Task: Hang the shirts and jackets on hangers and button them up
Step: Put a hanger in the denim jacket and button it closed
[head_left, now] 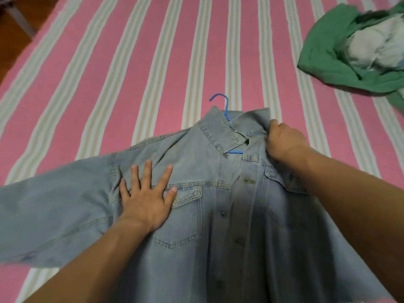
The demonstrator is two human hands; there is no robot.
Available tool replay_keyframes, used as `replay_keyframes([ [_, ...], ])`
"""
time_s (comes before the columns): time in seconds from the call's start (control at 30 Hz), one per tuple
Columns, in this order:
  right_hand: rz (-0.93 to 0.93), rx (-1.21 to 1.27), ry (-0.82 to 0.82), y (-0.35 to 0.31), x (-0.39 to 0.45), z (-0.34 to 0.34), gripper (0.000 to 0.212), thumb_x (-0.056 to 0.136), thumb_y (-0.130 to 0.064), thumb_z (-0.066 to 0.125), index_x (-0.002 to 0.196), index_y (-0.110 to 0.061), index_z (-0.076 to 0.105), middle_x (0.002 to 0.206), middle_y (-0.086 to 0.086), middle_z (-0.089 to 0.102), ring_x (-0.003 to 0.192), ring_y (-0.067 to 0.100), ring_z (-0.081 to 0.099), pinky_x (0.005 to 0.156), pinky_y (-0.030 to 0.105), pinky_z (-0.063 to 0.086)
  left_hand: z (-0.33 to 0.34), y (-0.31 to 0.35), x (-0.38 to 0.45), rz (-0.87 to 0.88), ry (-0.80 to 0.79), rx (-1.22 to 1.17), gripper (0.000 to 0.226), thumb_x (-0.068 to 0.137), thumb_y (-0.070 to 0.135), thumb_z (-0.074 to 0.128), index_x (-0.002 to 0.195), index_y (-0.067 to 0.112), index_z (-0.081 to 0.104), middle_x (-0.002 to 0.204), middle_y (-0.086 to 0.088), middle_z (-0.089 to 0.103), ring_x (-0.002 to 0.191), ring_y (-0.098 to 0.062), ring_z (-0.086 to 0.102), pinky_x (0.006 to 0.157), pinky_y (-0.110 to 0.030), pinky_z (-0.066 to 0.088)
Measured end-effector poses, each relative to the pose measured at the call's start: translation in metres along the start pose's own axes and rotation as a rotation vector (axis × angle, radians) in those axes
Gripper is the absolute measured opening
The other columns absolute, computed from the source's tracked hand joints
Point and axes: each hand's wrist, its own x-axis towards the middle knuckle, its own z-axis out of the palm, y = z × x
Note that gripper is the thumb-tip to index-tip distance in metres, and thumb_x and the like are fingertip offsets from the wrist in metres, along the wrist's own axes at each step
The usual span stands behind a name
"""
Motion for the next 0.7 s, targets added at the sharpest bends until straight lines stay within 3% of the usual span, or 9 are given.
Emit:
replay_keyframes([
  [0.07,-0.036,0.118,0.011,0.001,-0.022,0.003,0.064,0.099,-0.028,0.045,0.154,-0.012,0.017,0.128,0.026,0.053,0.107,0.046,0.059,0.084,0.048,0.046,0.000,0.003,0.009,-0.015,-0.033,-0.013,0.062,0.095,0.075,0.008,0.148,0.060,-0.021,0.162,0.006,-0.036,0.150,-0.030,-0.032,0.120,-0.060,-0.016],
  [0.13,-0.060,0.269,0.006,-0.001,-0.058,0.007,0.076,0.097,-0.029,0.049,0.159,-0.014,0.008,0.142,0.026,0.047,0.120,0.044,0.055,0.097,0.048,0.045,-0.008,0.005,0.013,-0.022,-0.101,0.010,0.064,0.095,0.075,0.010,0.149,0.059,-0.020,0.161,0.005,-0.037,0.150,-0.032,-0.032,0.120,-0.061,-0.015],
  [0.2,-0.089,0.347,0.016,-0.008,-0.110,0.018,0.074,0.095,-0.023,0.055,0.158,-0.007,0.020,0.155,0.025,0.033,0.139,0.042,0.039,0.115,0.047,0.034,-0.021,0.011,0.012,-0.052,-0.185,0.037,0.066,0.098,0.073,0.015,0.153,0.055,-0.016,0.163,0.000,-0.034,0.150,-0.036,-0.029,0.120,-0.062,-0.013],
  [0.23,-0.120,0.351,0.053,-0.015,-0.142,0.026,0.068,0.093,-0.020,0.059,0.153,-0.004,0.033,0.155,0.026,0.033,0.139,0.043,0.037,0.117,0.049,0.033,-0.027,0.017,0.008,-0.066,-0.179,0.045,0.066,0.100,0.068,0.020,0.156,0.051,-0.010,0.166,-0.005,-0.028,0.151,-0.039,-0.025,0.120,-0.063,-0.011],
  [0.33,-0.230,0.385,0.175,-0.045,-0.252,0.054,0.038,0.084,-0.017,0.068,0.118,-0.004,0.062,0.123,0.021,0.053,0.109,0.039,0.054,0.094,0.049,0.051,-0.025,0.042,-0.036,0.055,0.165,0.023,0.059,0.098,0.039,0.048,0.155,0.027,0.035,0.164,-0.024,0.016,0.150,-0.048,0.012,0.120,-0.061,0.013],
  [0.4,-0.244,0.428,0.147,-0.064,-0.324,0.068,0.019,0.081,-0.018,0.069,0.095,-0.010,0.060,0.098,0.012,0.051,0.083,0.031,0.054,0.073,0.043,0.053,-0.001,0.052,-0.099,0.213,0.368,-0.126,0.050,0.087,0.026,0.061,0.137,0.020,0.056,0.145,-0.022,0.043,0.131,-0.044,0.040,0.107,-0.055,0.037],
  [0.47,-0.158,0.469,0.070,-0.072,-0.387,0.083,0.012,0.084,-0.023,0.063,0.086,-0.014,0.054,0.089,0.008,0.048,0.075,0.030,0.052,0.065,0.041,0.049,0.037,0.049,-0.180,0.281,0.325,-0.289,0.038,0.085,0.026,0.063,0.122,0.020,0.062,0.124,-0.012,0.052,0.109,-0.037,0.052,0.090,-0.049,0.049],
  [0.57,-0.030,0.463,-0.033,-0.053,-0.467,0.107,0.026,0.084,-0.034,0.053,0.098,-0.013,0.062,0.102,0.011,0.056,0.090,0.034,0.057,0.077,0.042,0.054,0.097,0.014,-0.304,0.254,0.129,-0.305,0.040,0.086,0.041,0.061,0.120,0.021,0.063,0.115,-0.005,0.053,0.100,-0.031,0.055,0.085,-0.044,0.051],
  [0.7,-0.151,0.304,-0.188,-0.007,-0.539,0.118,0.075,0.073,-0.054,0.062,0.138,-0.017,0.054,0.133,0.014,0.053,0.116,0.036,0.050,0.099,0.049,0.049,0.138,-0.047,-0.399,0.281,-0.048,-0.154,0.068,0.084,0.062,0.061,0.142,0.026,0.057,0.135,-0.011,0.050,0.121,-0.035,0.052,0.100,-0.049,0.044],
])
